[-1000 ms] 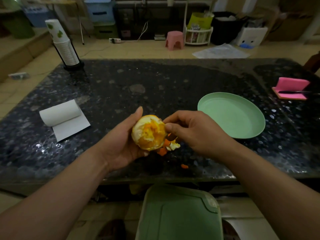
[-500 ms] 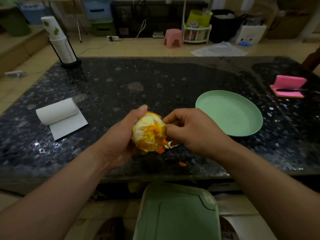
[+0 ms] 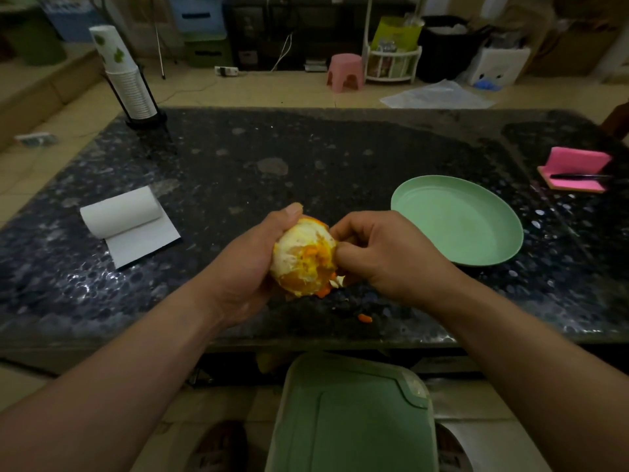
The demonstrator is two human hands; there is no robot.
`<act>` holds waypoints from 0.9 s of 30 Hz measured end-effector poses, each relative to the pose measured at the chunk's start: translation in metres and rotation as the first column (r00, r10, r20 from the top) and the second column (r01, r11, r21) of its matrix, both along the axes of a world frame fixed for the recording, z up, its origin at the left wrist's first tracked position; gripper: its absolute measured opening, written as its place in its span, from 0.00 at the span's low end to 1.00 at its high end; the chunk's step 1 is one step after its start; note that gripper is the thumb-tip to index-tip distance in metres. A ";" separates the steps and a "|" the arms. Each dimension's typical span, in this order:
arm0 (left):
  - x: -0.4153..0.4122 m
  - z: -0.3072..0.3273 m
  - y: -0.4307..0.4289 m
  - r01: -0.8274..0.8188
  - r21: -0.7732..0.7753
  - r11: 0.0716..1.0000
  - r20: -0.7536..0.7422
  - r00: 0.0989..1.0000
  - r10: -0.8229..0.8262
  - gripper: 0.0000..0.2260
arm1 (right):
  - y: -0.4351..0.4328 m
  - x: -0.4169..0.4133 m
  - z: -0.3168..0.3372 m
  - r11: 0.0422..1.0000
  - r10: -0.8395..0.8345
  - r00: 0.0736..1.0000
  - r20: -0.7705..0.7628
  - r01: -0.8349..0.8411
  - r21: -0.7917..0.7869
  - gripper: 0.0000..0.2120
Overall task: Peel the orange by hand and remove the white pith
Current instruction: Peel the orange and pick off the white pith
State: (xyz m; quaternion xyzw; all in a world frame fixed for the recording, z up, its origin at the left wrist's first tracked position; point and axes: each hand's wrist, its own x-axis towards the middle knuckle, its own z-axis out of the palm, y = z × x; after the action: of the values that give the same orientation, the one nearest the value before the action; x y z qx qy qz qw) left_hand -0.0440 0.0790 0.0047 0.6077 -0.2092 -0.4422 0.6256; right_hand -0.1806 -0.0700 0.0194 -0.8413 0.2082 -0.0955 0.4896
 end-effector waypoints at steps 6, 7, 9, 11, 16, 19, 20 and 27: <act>0.008 -0.001 0.003 0.003 -0.007 1.000 -0.022 1.000 -0.003 0.24 | -0.004 -0.003 -0.001 0.989 0.042 0.998 0.044 -0.047 0.140 0.05; 0.009 -0.001 0.003 0.009 -0.002 1.000 -0.025 1.000 -0.009 0.24 | -0.003 -0.003 -0.002 0.986 0.060 0.998 0.031 -0.065 0.154 0.06; 0.008 -0.002 0.003 0.018 0.001 1.000 -0.031 0.999 -0.018 0.24 | -0.003 -0.003 -0.003 0.990 0.066 0.998 0.015 -0.068 0.124 0.07; 0.006 -0.001 0.002 0.017 -0.009 1.000 -0.033 0.999 -0.017 0.25 | -0.004 -0.001 -0.004 0.994 0.041 0.999 0.031 -0.043 0.097 0.08; 0.002 0.004 0.002 0.034 -0.023 0.999 -0.059 0.998 -0.035 0.23 | -0.007 0.001 -0.006 0.980 0.026 0.997 0.078 -0.041 0.195 0.07; 0.001 0.003 0.002 0.018 -0.005 1.000 -0.083 0.996 -0.018 0.22 | -0.010 0.001 -0.009 0.960 0.022 0.996 0.091 -0.046 0.276 0.06; 0.001 0.003 0.002 0.013 0.000 1.000 -0.088 0.996 -0.013 0.22 | -0.011 0.001 -0.010 0.950 0.020 0.995 0.093 -0.049 0.309 0.06; -0.001 0.006 -0.002 0.043 0.095 0.995 -0.031 0.999 -0.040 0.30 | -0.011 -0.002 -0.008 0.998 0.015 0.999 0.048 -0.017 0.057 0.06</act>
State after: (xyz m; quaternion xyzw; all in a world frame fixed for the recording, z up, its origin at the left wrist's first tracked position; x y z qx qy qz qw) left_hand -0.0449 0.0771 0.0106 0.6260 -0.1913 -0.4734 0.5895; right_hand -0.1831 -0.0811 0.0115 -0.8261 0.1924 -0.1055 0.5190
